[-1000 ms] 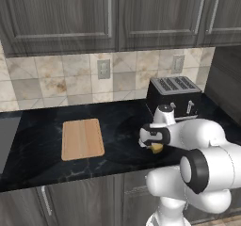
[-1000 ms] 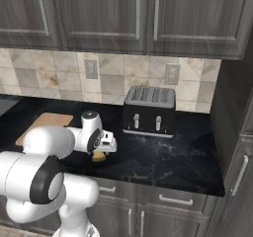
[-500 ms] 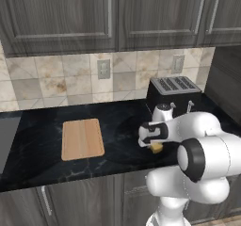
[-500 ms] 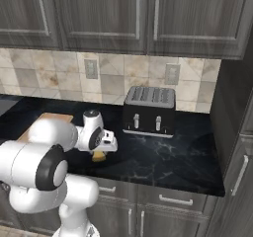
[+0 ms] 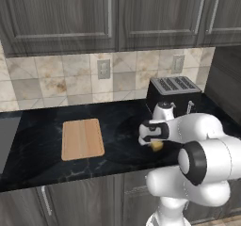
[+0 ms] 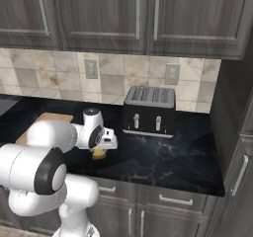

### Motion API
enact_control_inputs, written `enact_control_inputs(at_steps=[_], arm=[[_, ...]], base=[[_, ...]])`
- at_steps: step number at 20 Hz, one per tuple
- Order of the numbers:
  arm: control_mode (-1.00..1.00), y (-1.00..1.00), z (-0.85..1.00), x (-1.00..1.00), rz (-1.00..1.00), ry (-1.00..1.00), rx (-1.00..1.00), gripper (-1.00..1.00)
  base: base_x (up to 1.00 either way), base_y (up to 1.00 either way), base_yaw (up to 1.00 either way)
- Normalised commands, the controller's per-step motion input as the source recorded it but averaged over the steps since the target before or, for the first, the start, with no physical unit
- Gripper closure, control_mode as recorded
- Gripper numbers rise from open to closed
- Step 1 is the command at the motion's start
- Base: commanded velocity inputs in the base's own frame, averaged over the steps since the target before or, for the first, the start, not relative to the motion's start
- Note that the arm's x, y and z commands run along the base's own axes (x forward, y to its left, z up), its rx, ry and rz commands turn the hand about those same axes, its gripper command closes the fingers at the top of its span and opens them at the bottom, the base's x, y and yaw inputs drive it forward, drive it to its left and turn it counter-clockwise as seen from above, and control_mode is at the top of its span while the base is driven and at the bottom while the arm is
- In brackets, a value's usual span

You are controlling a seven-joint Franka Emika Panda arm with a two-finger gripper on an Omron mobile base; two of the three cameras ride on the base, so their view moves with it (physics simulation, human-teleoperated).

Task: Pick up the sponge from the counter and clean the cutting board by briefly scrubbing or pressing down on the cutting board. Once finished, release the sponge.

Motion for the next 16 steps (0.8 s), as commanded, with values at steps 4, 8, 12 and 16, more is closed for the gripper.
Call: enact_control_inputs(at_steps=[4,8,12,16], arm=[[-1.0,0.0,0.54,-0.17,0.0,-0.13,0.0,1.0],[-1.0,0.05,0.78,0.0,0.01,-0.02,0.0,1.0],[-1.0,0.11,0.61,0.0,0.03,0.03,0.0,1.0],[-1.0,0.13,0.49,0.0,0.04,0.06,0.0,1.0]], base=[[0.0,0.0,0.0],[0.0,0.0,0.0],[0.0,0.0,0.0],[0.0,0.0,0.0]])
